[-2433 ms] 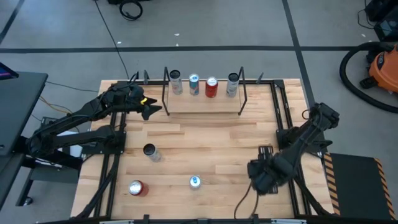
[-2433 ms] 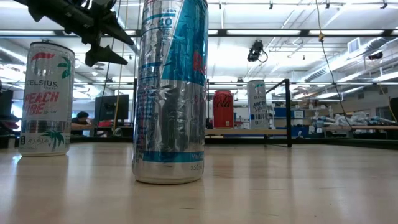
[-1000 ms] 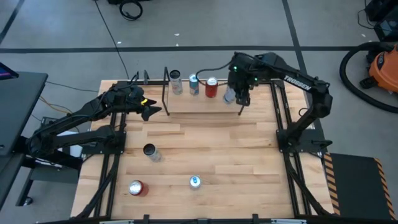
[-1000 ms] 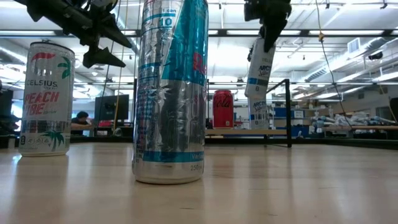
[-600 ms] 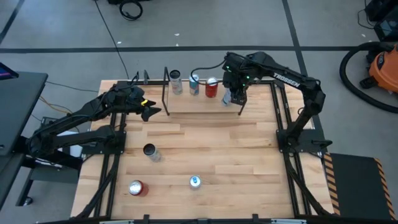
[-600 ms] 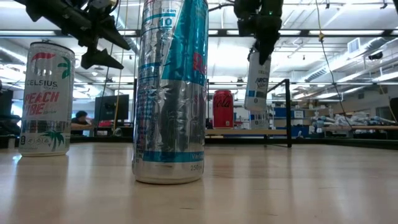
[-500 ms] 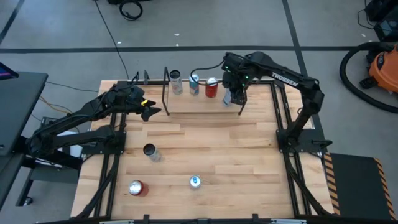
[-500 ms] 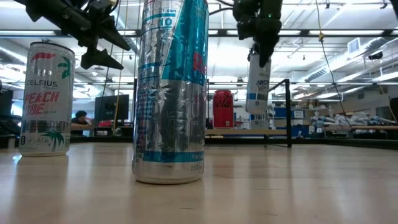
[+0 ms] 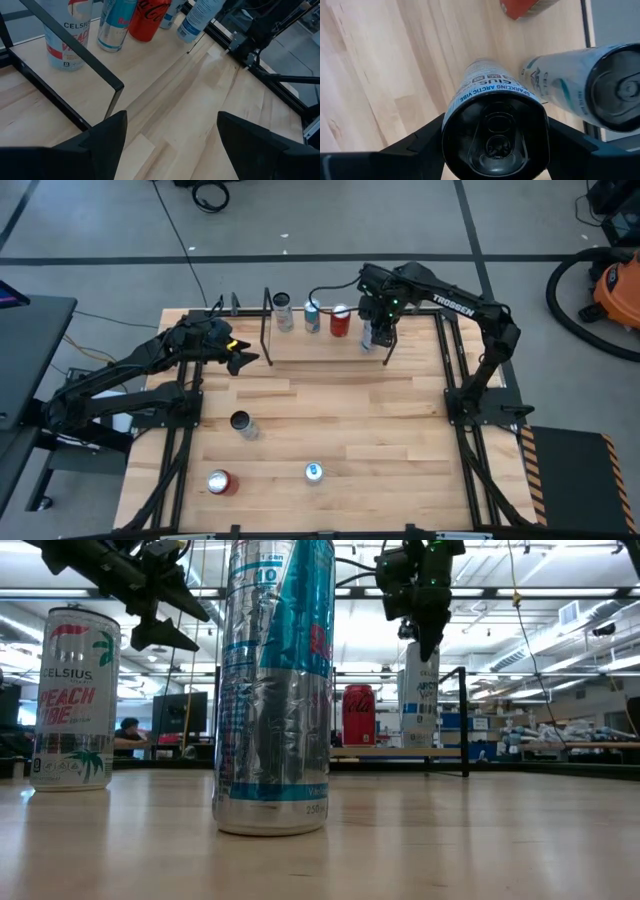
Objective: Place canned beverage on shelf
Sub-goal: Align the white and blue soda can with the white and blue soda can on the shelf
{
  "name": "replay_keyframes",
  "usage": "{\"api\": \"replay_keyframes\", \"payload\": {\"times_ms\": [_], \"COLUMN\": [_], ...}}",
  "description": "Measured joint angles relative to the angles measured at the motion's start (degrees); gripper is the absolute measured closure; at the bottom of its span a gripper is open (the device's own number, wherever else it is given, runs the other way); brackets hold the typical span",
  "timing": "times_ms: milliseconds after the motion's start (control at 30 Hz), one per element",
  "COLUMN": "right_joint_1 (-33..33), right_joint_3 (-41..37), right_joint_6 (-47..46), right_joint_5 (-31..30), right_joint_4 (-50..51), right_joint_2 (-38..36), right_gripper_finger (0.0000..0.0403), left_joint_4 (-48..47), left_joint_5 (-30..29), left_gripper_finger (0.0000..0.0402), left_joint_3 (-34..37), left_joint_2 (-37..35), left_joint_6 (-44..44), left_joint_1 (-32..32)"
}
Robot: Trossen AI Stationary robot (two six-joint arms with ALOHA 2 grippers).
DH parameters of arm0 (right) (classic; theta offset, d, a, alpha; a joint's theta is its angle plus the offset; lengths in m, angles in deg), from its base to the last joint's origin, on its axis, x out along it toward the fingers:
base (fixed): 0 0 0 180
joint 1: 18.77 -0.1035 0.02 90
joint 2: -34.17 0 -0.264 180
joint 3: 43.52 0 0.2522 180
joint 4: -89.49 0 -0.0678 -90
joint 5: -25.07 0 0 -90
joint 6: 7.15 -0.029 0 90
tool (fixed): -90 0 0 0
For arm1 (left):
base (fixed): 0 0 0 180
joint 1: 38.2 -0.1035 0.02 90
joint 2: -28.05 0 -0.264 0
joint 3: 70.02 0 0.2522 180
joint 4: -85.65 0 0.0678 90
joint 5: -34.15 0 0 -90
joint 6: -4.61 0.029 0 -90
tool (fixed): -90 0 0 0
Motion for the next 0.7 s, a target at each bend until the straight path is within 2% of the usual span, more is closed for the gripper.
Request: {"api": "replay_keyframes", "payload": {"times_ms": [700], "right_joint_1": [-0.1], "right_joint_3": [-0.5], "right_joint_6": [-2.9], "right_joint_5": [-0.9], "right_joint_4": [-0.5], "right_joint_2": [0.5], "right_gripper_finger": [0.0133], "left_joint_4": [0.1], "left_joint_5": [-0.1], "left_gripper_finger": [0.009], "left_joint_3": [0.0], "left_joint_2": [0.0], "left_joint_6": [2.1], "left_joint_1": [0.0]}}
